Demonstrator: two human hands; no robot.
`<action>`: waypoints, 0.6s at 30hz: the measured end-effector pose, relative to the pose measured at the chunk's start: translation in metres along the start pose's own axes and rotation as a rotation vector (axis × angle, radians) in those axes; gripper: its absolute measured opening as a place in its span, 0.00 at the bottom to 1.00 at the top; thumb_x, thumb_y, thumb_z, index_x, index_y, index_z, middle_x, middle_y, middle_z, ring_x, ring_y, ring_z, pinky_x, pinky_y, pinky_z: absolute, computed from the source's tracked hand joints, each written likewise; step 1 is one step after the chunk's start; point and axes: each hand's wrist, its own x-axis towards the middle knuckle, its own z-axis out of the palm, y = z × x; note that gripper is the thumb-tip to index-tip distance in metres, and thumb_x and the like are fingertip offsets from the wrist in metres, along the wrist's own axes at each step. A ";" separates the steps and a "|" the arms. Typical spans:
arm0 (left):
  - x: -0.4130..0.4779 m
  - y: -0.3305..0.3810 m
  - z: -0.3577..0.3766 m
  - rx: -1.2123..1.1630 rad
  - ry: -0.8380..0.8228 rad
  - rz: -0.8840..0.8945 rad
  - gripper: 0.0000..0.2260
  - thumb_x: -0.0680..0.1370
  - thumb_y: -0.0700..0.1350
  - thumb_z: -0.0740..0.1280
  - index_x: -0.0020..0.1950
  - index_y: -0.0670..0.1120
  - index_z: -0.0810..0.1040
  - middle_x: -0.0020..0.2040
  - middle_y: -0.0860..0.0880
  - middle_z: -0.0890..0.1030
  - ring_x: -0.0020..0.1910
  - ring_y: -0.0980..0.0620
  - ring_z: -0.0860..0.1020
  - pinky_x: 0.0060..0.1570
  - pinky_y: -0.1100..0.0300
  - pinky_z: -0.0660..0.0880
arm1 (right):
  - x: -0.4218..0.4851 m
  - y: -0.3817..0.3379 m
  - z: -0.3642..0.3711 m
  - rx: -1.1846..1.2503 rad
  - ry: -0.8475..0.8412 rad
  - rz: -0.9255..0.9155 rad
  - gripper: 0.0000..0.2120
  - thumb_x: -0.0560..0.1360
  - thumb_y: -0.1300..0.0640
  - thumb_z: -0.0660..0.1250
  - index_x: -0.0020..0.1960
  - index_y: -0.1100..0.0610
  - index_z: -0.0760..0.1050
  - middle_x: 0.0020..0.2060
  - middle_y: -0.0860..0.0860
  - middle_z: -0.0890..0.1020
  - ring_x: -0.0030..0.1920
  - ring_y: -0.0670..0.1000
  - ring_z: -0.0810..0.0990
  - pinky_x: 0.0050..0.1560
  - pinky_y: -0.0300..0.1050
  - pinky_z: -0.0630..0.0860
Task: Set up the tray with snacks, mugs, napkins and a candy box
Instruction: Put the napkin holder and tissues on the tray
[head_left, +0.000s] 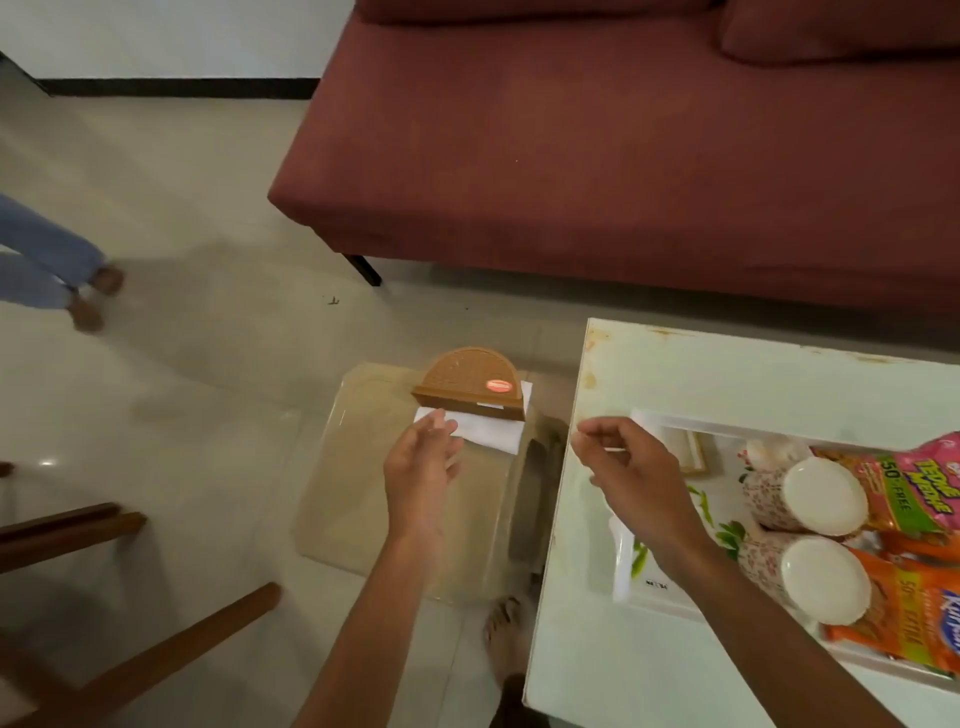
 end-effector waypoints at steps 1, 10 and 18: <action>0.016 0.004 -0.001 -0.038 0.009 -0.050 0.12 0.81 0.46 0.67 0.63 0.45 0.79 0.56 0.46 0.85 0.54 0.49 0.83 0.51 0.57 0.80 | 0.015 -0.004 0.013 -0.004 0.002 0.012 0.06 0.76 0.49 0.68 0.52 0.48 0.79 0.47 0.42 0.82 0.51 0.44 0.81 0.55 0.46 0.80; 0.091 -0.001 0.022 0.050 0.006 -0.113 0.11 0.80 0.41 0.67 0.62 0.44 0.78 0.48 0.50 0.83 0.50 0.50 0.83 0.52 0.53 0.82 | 0.111 -0.001 0.107 -0.195 0.061 -0.006 0.17 0.77 0.49 0.68 0.63 0.55 0.76 0.57 0.49 0.80 0.52 0.47 0.77 0.48 0.33 0.73; 0.097 -0.012 0.016 0.143 -0.013 -0.110 0.05 0.80 0.45 0.67 0.51 0.56 0.76 0.51 0.51 0.81 0.54 0.50 0.82 0.58 0.49 0.80 | 0.117 0.006 0.120 -0.171 0.068 0.070 0.13 0.74 0.46 0.70 0.51 0.55 0.79 0.39 0.42 0.78 0.40 0.41 0.77 0.33 0.27 0.67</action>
